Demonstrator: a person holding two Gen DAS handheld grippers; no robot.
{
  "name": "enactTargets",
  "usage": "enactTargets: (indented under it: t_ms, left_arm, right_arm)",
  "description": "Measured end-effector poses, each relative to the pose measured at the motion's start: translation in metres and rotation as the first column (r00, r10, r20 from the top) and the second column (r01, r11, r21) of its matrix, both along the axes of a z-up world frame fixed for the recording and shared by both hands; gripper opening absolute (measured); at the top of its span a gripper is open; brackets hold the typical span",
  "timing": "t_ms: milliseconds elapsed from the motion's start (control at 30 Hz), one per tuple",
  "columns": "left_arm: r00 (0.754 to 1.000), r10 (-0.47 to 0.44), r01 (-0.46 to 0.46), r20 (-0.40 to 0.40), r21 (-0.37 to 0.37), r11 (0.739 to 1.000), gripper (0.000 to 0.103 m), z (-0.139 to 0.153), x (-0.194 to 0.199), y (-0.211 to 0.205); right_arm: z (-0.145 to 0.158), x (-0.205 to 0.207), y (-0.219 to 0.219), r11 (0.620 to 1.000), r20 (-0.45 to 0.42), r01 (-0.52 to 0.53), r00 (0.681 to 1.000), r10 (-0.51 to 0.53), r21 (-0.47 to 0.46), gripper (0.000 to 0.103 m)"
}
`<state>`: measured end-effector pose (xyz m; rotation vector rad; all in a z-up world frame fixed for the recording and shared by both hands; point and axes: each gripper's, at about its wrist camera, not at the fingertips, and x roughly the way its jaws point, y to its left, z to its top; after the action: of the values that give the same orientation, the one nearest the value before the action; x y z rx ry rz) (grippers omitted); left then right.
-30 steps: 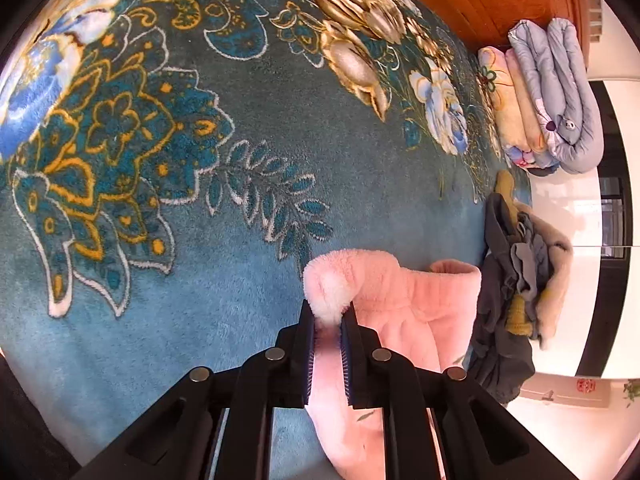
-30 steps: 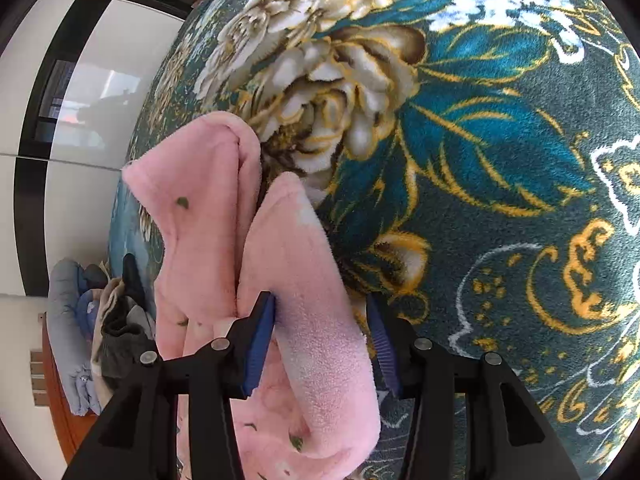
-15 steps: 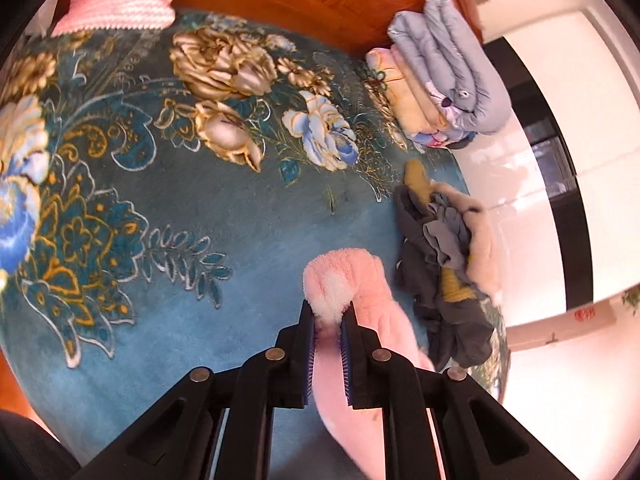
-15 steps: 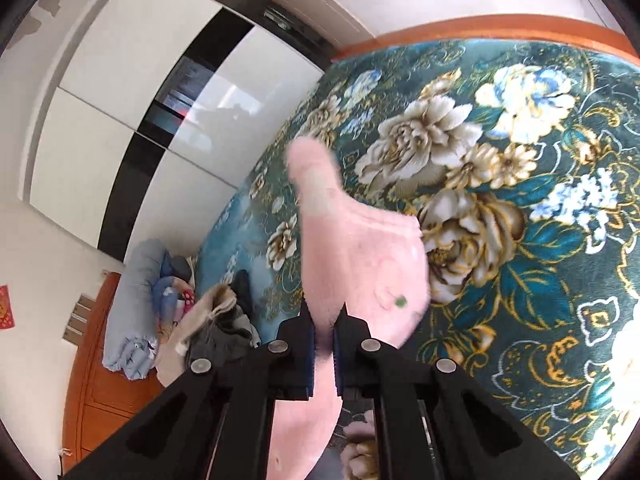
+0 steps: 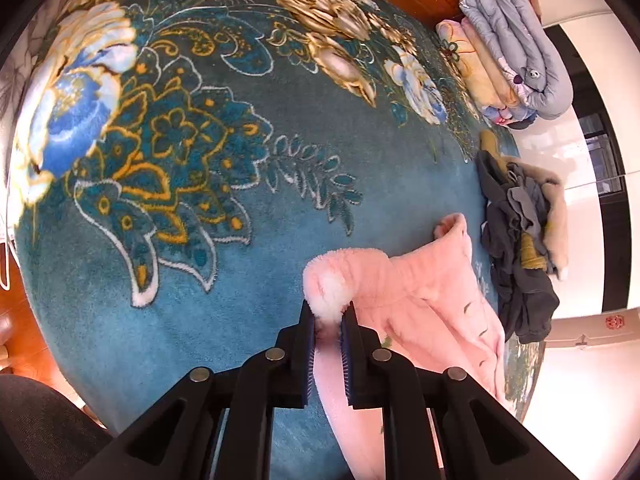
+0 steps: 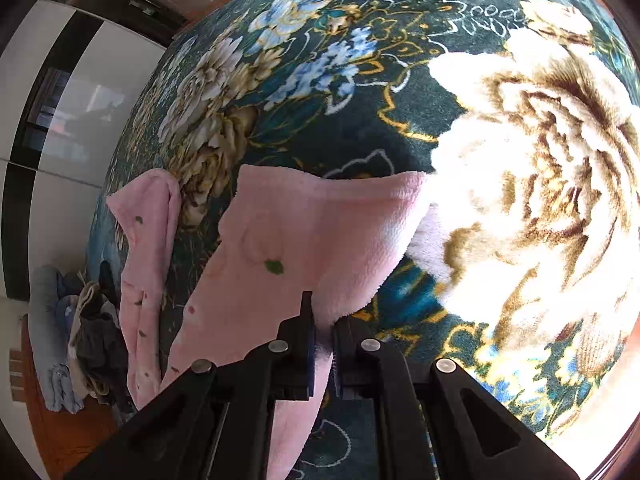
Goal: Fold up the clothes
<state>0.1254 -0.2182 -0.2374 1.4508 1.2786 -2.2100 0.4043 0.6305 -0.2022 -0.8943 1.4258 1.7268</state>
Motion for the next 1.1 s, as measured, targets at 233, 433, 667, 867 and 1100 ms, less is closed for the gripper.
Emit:
enactTargets:
  t_ms: [233,433,667,867,1100]
  left_arm:
    - [0.999,-0.022,0.024,0.033,-0.054,0.998,0.017,0.002,-0.007,0.003]
    - [0.998,-0.019,0.026,0.062,-0.115,0.993,0.024,0.007,-0.013,0.003]
    - [0.994,0.076,-0.059,0.073,-0.209,0.976,0.037,0.030,-0.016,-0.015]
    - [0.990,0.115,-0.096,0.083,-0.212,0.973,0.041,0.036,-0.012,-0.016]
    - [0.993,0.080,-0.062,0.088,-0.192,0.979,0.042,0.034,-0.024,0.003]
  right_arm:
    - [0.021,-0.016,0.015,0.996,0.080,0.010,0.997,-0.018,0.092,0.045]
    - [0.047,-0.085,0.014,0.959,0.124,-0.192,0.978,0.169,0.207,0.046]
    - [0.064,-0.228,-0.029,0.798,0.155,-0.518,0.855,0.495,0.308,0.052]
    - [0.078,-0.327,-0.046,0.542,0.302,-0.751,0.653,0.695,0.376,0.057]
    - [0.052,-0.390,-0.059,0.090,0.666,-0.971,0.219,0.713,0.223,0.065]
